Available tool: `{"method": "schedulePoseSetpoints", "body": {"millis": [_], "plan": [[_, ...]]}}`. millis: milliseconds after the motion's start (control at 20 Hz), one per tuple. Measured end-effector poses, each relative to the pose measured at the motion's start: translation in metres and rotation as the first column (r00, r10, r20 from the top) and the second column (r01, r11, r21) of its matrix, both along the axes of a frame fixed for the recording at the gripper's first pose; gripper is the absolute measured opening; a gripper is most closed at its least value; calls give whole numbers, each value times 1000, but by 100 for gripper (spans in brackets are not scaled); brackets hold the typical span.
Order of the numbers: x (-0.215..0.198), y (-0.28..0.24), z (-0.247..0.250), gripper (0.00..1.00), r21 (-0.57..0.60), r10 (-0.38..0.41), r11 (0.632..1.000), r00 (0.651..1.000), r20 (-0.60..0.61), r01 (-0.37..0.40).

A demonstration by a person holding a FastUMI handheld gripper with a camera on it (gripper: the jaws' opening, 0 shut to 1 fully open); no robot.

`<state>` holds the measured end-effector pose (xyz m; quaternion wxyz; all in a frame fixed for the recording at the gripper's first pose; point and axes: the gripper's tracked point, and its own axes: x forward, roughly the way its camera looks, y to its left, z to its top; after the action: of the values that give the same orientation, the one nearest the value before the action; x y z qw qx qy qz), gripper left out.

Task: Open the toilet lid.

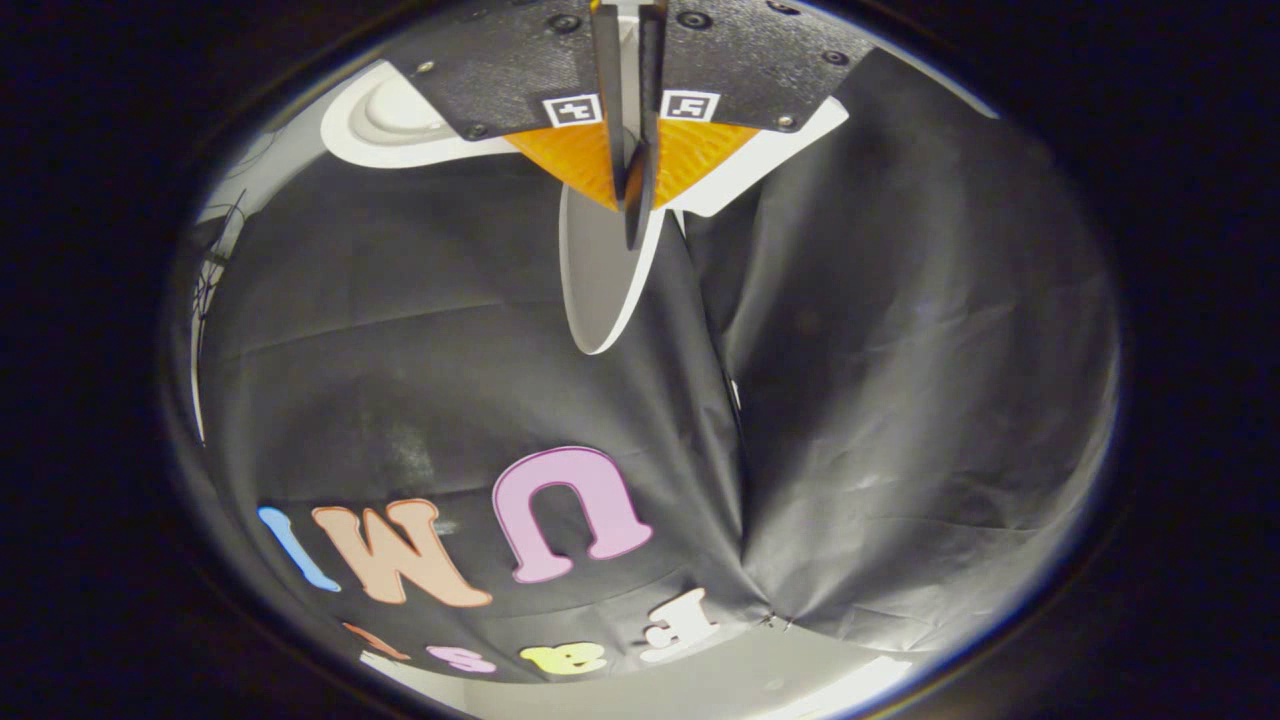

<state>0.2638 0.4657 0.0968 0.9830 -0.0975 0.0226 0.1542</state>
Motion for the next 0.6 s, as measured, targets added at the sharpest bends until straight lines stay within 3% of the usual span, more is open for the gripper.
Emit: {"method": "schedulePoseSetpoints", "body": {"millis": [600], "plan": [[4, 63, -24, 9, -127, 56, 990, 998, -11, -57]]}}
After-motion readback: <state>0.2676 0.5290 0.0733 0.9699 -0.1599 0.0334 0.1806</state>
